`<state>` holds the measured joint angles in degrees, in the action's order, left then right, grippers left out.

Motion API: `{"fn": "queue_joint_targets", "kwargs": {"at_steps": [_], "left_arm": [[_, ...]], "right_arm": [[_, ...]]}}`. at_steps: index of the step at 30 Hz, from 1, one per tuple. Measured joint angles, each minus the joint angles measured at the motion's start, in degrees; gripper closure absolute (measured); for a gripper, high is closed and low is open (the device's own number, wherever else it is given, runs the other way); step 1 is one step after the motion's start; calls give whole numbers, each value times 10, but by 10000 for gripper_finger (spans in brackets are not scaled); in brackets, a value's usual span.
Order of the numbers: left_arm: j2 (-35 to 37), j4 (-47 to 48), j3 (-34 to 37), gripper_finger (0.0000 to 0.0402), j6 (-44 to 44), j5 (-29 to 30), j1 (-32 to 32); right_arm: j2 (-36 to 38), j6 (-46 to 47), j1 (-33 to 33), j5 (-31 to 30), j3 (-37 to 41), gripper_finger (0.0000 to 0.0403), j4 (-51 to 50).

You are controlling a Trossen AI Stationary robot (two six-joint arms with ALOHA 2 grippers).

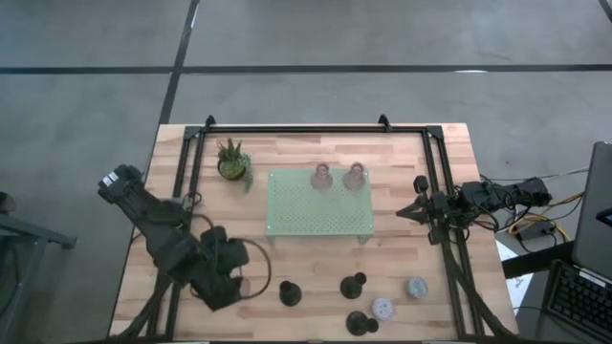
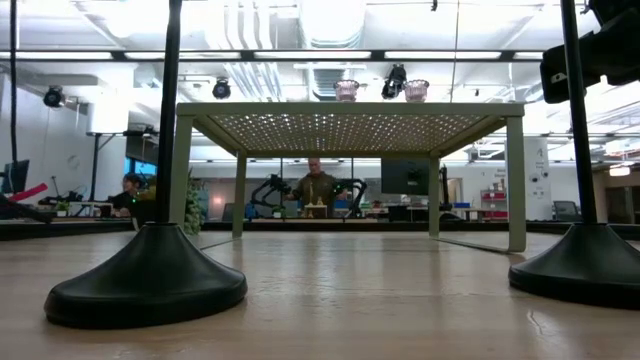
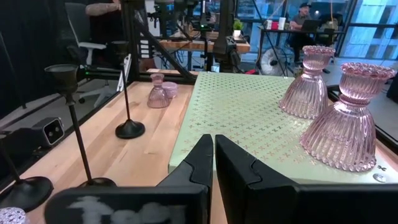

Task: Pick & Place candle stick holders
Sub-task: Put the glass candle holder on the shelf

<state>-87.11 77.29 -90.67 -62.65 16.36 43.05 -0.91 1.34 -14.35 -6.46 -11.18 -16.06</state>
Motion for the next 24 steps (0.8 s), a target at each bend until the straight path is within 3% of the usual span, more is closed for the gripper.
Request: {"fn": "queue_joint_targets", "kwargs": {"at_steps": [12, 24], "left_arm": [[-1, -135, 164, 117, -86, -45, 44], [-1, -183, 216, 117, -109, -61, 44]], "right_arm": [[0, 1, 0, 0, 0, 390, 0], [0, 0, 0, 0, 0, 390, 0]]}}
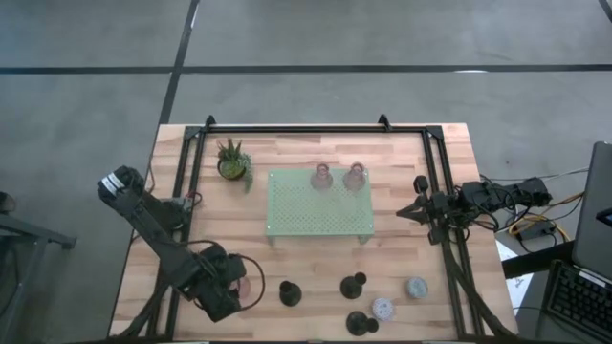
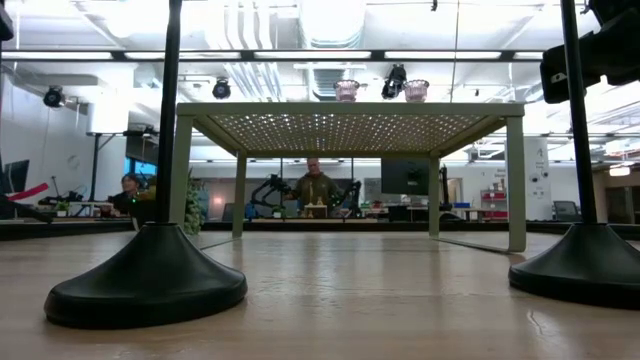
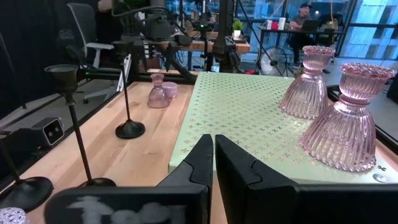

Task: Pick & Place candle stick holders
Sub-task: Put the glass candle holder on the shelf

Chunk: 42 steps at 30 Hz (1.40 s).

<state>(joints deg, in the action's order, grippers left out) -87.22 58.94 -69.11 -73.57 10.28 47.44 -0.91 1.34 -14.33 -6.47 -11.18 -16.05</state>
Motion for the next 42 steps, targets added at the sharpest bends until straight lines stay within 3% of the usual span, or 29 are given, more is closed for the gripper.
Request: {"fn": "queue_joint_targets", "kwargs": {"at_steps": [16, 42], "left_arm": [[0, -54, 59, 117, -18, -32, 0], [0, -69, 74, 117, -9, 1, -2]], "right_arm": [[0, 1, 0, 0, 0, 390, 0], [0, 0, 0, 0, 0, 390, 0]]}}
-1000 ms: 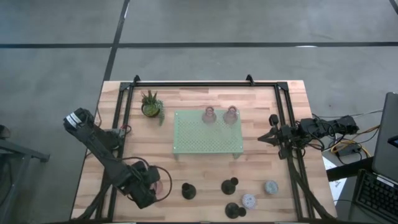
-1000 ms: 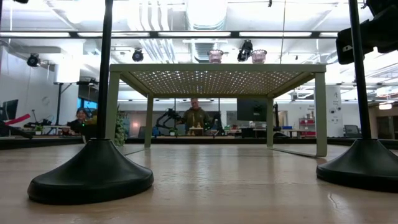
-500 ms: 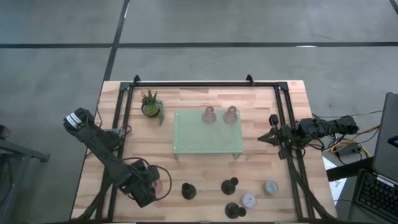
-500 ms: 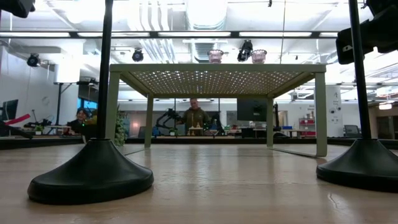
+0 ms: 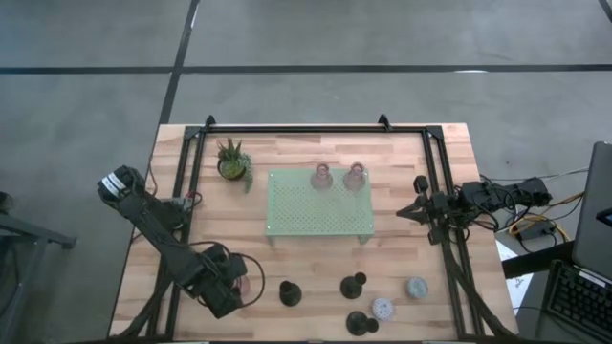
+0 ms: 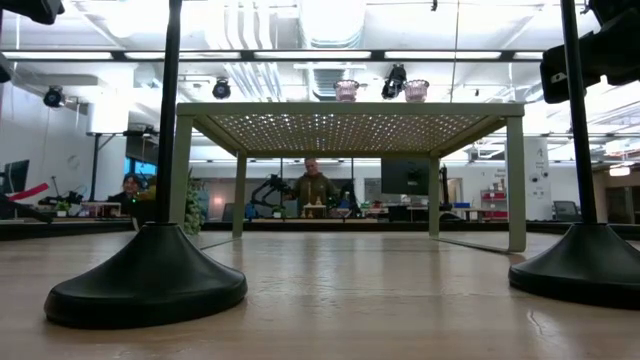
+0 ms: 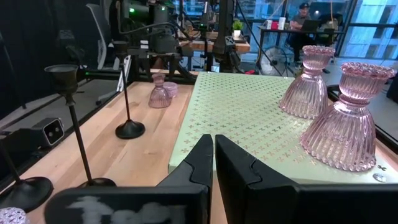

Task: Pick & Place candle stick holders
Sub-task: Put the glass candle holder on the shelf

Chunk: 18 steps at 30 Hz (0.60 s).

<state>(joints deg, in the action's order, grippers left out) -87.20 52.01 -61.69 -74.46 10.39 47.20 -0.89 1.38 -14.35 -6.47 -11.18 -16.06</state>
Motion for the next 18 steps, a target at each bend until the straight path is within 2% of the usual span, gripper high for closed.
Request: {"fn": "queue_joint_targets", "kwargs": {"at_steps": [10, 18], "left_arm": [[0, 0, 0, 122, 0, -1, 0], [0, 0, 0, 182, 1, 0, -1]], "right_arm": [[0, 0, 0, 0, 0, 390, 0], [0, 1, 0, 0, 0, 390, 0]]}}
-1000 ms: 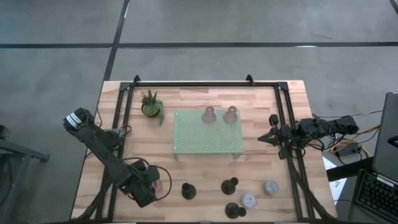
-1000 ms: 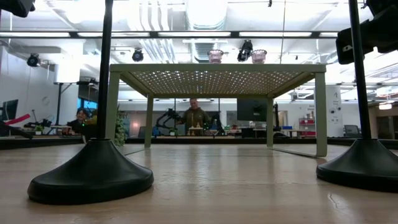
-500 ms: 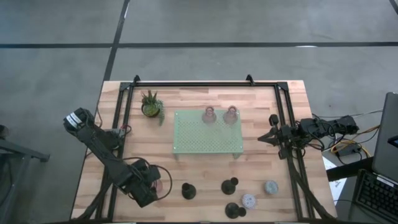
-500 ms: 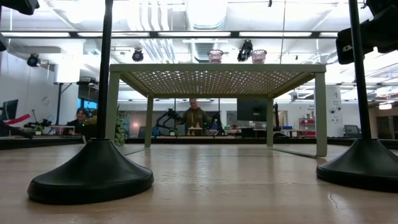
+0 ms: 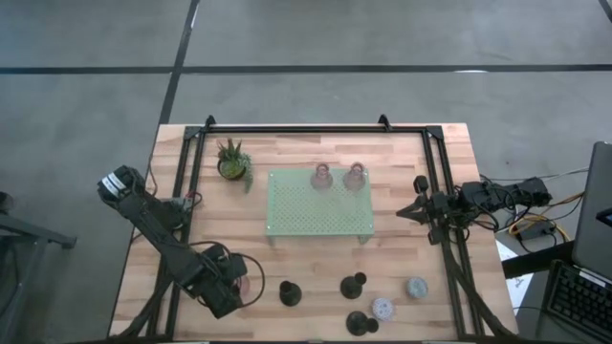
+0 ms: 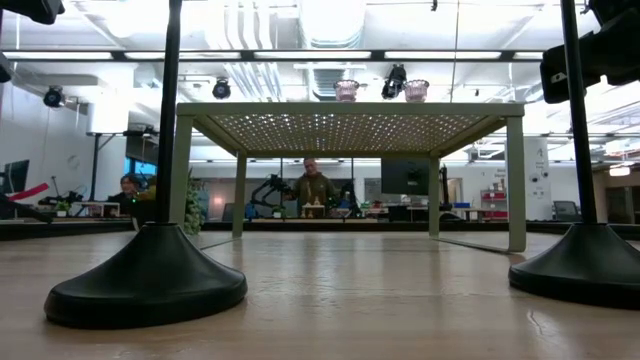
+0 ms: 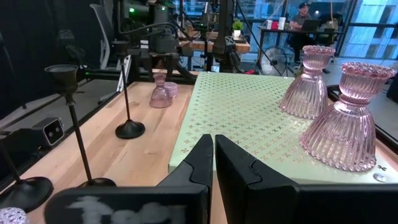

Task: Pick & Place candle stick holders
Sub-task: Put the glass candle holder on the shelf

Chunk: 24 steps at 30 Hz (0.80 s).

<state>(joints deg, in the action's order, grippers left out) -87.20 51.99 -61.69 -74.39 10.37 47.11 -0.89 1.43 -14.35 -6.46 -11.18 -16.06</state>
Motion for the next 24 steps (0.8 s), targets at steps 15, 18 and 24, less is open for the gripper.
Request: {"fn": "queue_joint_targets", "kwargs": {"at_steps": [15, 18, 24], "left_arm": [[0, 2, -3, 209, 13, 0, 0], [0, 2, -7, 217, 19, 0, -2], [1, 17, -18, 213, 29, 2, -12]], "right_arm": [[0, 0, 0, 0, 0, 390, 0], [0, 0, 0, 0, 0, 390, 0], [0, 0, 0, 0, 0, 390, 0]]}}
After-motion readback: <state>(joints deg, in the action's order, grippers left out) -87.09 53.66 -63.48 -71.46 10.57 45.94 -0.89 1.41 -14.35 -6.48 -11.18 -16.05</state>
